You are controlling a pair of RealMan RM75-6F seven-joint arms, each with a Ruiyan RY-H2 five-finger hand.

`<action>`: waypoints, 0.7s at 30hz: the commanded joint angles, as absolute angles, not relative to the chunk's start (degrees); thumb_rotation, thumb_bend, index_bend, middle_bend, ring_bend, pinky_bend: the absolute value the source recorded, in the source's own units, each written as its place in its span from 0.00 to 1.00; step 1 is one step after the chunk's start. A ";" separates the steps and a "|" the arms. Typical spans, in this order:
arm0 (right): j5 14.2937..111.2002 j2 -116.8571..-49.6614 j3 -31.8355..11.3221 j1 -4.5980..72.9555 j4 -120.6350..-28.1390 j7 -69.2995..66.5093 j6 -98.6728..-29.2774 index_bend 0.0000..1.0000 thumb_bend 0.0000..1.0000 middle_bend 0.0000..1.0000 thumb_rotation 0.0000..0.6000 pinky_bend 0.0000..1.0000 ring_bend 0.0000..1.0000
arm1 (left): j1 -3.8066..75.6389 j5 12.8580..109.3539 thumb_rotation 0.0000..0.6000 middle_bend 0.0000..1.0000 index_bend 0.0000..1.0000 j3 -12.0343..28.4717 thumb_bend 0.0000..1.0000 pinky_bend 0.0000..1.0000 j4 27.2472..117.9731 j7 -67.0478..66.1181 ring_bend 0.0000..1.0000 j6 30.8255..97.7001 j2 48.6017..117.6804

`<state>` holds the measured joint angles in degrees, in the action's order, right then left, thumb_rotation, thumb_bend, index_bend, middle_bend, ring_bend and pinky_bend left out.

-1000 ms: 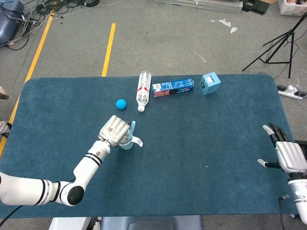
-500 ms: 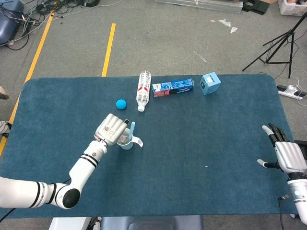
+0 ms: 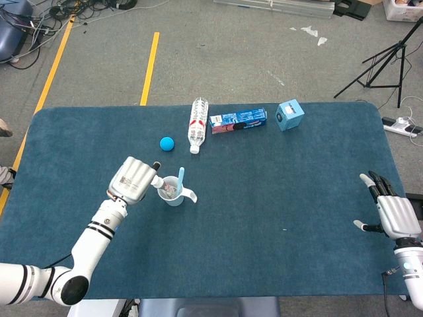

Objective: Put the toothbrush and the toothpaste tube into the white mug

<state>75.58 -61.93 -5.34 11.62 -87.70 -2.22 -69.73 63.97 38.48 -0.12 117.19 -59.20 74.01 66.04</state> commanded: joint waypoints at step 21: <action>75.29 -62.25 -5.80 10.88 -88.38 0.32 -72.22 0.11 0.01 0.04 1.00 0.40 0.01 | 33.21 72.73 1.00 0.32 0.17 -11.46 0.00 0.44 112.52 -28.67 0.33 91.74 58.28</action>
